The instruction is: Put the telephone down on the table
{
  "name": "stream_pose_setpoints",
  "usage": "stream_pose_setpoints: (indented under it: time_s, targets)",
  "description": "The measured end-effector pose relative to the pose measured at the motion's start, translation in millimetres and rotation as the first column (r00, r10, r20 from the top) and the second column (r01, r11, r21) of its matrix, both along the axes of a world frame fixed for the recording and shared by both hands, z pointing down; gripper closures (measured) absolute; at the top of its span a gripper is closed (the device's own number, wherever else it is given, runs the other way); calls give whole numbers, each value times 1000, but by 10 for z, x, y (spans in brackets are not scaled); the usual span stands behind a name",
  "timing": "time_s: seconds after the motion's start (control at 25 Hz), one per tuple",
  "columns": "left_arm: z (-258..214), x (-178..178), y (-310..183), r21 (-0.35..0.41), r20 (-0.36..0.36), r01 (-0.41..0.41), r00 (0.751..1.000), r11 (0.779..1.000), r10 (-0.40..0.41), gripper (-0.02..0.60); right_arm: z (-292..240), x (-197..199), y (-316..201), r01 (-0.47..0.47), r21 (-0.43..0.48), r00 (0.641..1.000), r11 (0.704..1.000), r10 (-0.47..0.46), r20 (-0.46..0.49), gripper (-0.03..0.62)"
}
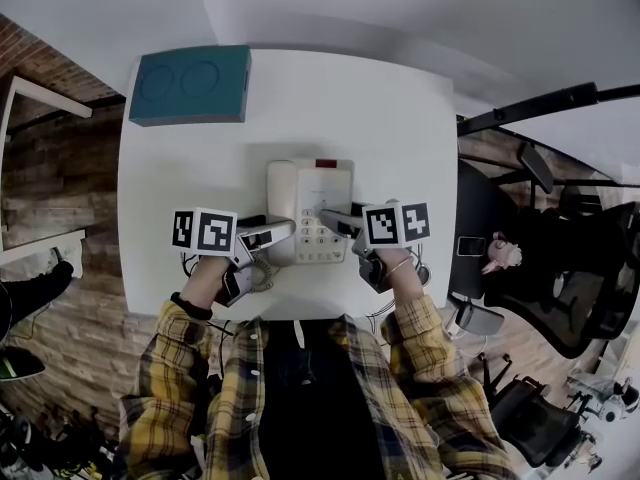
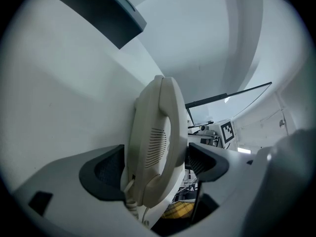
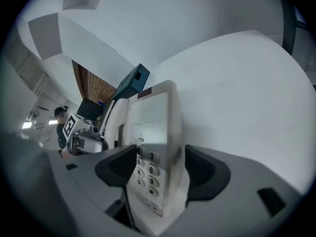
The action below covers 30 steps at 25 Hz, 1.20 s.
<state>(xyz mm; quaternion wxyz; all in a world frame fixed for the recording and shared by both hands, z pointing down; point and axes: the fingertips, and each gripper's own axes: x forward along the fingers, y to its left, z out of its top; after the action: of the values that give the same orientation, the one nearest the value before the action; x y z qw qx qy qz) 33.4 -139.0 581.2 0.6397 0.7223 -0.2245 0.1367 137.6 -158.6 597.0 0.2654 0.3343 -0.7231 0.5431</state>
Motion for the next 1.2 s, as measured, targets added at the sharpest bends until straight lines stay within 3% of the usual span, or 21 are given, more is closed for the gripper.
stream_pose_setpoints:
  time_s: [0.4,0.68,0.8,0.96,1.2]
  targets:
    - [-95,-93,-151,71,37,41,998,997,-44,170,-81,8,-24,9,43,1000,999,-8,-20,296]
    - [-267,-134,-203,201,139,-22,990,979,-7,170,-248,55,-78,26,111,996,994,-17,-84,298]
    - [-373,-181,-281,276,187,-20,982,961,-34,170,-351,60,-100,31,146,995,989,-16,-100,298]
    - [-688,-164,-398,363,155,24,984,931,-85,170,-556,33,-125,30,202,996,979,-13,-87,298]
    - [-1219,-66,-518,529,162,14,980,848,-117,172,-963,-62,-147,42,308,998,950,-23,-64,301]
